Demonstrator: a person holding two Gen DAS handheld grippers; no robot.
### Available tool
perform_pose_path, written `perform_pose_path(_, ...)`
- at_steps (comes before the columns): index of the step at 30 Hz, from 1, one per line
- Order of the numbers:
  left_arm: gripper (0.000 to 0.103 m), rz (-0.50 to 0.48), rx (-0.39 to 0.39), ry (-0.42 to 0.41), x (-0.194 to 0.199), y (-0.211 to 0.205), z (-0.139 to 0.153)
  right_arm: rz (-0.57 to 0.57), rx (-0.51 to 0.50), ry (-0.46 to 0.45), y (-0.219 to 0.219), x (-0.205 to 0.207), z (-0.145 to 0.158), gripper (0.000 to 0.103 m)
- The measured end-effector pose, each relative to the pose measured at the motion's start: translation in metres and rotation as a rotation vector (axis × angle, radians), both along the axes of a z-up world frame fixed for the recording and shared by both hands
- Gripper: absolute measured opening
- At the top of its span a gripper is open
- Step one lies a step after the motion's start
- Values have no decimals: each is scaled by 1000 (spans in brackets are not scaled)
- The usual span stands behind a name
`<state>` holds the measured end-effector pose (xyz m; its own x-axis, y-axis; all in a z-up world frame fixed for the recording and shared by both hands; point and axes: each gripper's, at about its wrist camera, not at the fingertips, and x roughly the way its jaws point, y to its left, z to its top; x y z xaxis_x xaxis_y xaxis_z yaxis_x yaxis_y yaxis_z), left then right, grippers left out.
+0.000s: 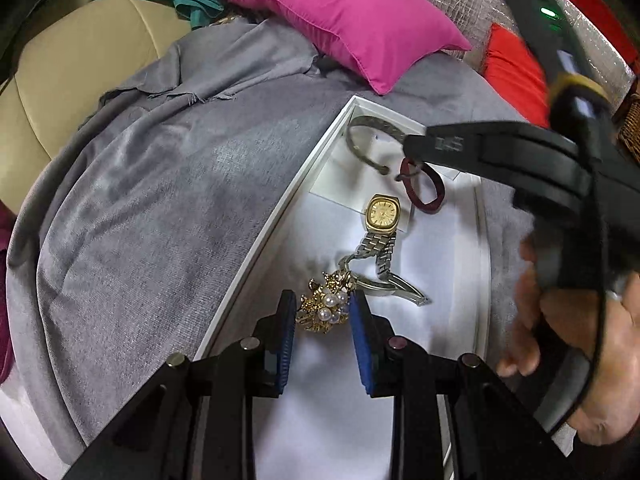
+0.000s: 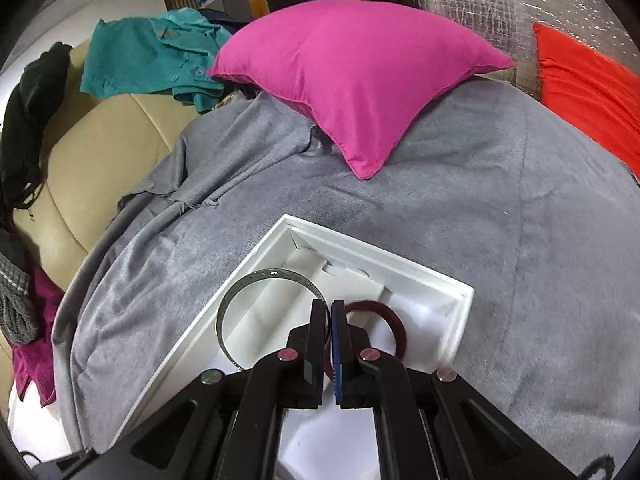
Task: Organize jewelry
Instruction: 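Open the right tool to drop the silver bangle while the left tool releases the pearl brooch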
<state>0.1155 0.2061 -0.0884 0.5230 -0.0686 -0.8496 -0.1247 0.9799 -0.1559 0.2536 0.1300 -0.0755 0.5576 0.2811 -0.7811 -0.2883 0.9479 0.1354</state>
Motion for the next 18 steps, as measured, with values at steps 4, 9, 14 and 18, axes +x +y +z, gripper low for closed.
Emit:
perform_pose_path(4,26,-4,-36,12,2,3,-3,9,-42,8,13,5,-4,4)
perform_pose_path(9,26,-8,-32,14,2,4,-3,11,-45,31,15,11,-9,7)
perform_pose_path(14,26,-7,-32,21,2,5,-3,13,-19,66,15,11,-8,7)
perform_pose_path(18,26,10,-25,19,0,6,1,8,33,53,4,4,2,7)
